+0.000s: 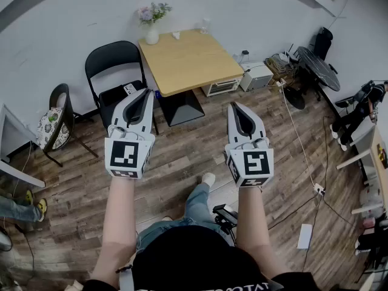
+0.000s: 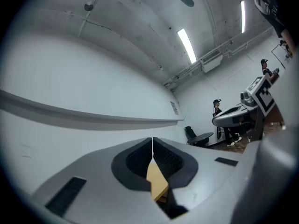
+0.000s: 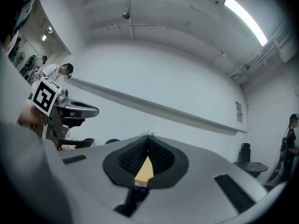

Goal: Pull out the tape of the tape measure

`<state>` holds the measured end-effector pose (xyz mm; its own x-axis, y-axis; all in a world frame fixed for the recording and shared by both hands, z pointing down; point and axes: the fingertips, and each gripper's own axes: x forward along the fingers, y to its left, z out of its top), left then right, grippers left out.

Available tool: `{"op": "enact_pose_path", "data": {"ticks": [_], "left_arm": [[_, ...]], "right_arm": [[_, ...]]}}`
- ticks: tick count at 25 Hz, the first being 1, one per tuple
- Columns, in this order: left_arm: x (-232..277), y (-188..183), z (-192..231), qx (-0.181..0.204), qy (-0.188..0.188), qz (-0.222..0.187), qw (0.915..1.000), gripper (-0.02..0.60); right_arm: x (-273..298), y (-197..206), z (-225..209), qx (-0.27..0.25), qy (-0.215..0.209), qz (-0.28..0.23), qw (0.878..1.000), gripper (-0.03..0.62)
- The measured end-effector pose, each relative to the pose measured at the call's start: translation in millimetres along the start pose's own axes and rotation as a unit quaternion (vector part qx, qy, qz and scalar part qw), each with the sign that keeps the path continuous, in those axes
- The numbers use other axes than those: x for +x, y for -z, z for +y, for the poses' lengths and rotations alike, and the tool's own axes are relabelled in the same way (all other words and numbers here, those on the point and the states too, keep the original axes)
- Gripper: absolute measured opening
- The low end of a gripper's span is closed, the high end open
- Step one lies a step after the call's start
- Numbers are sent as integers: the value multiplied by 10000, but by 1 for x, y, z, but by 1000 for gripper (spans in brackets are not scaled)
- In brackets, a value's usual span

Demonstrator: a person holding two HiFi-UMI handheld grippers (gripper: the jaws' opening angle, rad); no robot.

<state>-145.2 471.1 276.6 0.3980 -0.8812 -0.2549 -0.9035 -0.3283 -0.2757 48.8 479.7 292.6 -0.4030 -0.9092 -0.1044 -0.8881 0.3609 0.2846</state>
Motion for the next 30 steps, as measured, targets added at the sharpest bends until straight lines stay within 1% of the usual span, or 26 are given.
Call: {"op": "enact_pose_path", "data": {"ticks": [5, 7, 9, 10, 11, 12, 13, 15, 16, 17, 22, 28, 30], "left_arm": [[5, 13, -8, -65, 49, 137, 9999, 14], [11, 20, -11, -171, 65, 253, 9995, 14], [19, 28, -13, -292, 84, 370, 9989, 17], [23, 31, -14, -340, 110, 408, 9985, 40], [28, 34, -14, -387, 148, 443, 9982, 105], [33, 37, -14, -435, 181, 476, 9978, 169], [38, 40, -12, -479, 201, 499, 9974, 222], [50, 44, -8, -542, 202, 516, 9970, 306], [56, 46, -6, -558, 193, 528, 9969, 340], [63, 48, -5, -559, 183, 549, 9968, 351], [101, 64, 5, -501, 91, 660, 9965, 351], [171, 82, 17, -495, -115, 628, 9967, 351], [197, 88, 20, -472, -189, 632, 9967, 351]], "right_arm": [[-2, 8, 1, 20, -74, -7, 10000, 15], [0, 12, -1, -2, -70, -7, 10000, 15], [3, 15, -5, 98, -90, -36, 9999, 18], [6, 17, -9, 193, -93, -56, 9998, 18], [10, 18, -12, 300, -102, -72, 9995, 46], [14, 20, -16, 411, -116, -79, 9991, 166], [19, 22, -20, 521, -108, -80, 9986, 256], [30, 27, -31, 702, -5, -67, 9975, 307], [35, 29, -37, 766, 47, -46, 9970, 314], [41, 33, -43, 815, 79, -14, 9966, 318], [78, 49, -67, 956, 7, 176, 9953, 318], [142, 64, -108, 813, -184, 121, 9964, 316], [166, 69, -126, 887, -268, 103, 9956, 316]]}}
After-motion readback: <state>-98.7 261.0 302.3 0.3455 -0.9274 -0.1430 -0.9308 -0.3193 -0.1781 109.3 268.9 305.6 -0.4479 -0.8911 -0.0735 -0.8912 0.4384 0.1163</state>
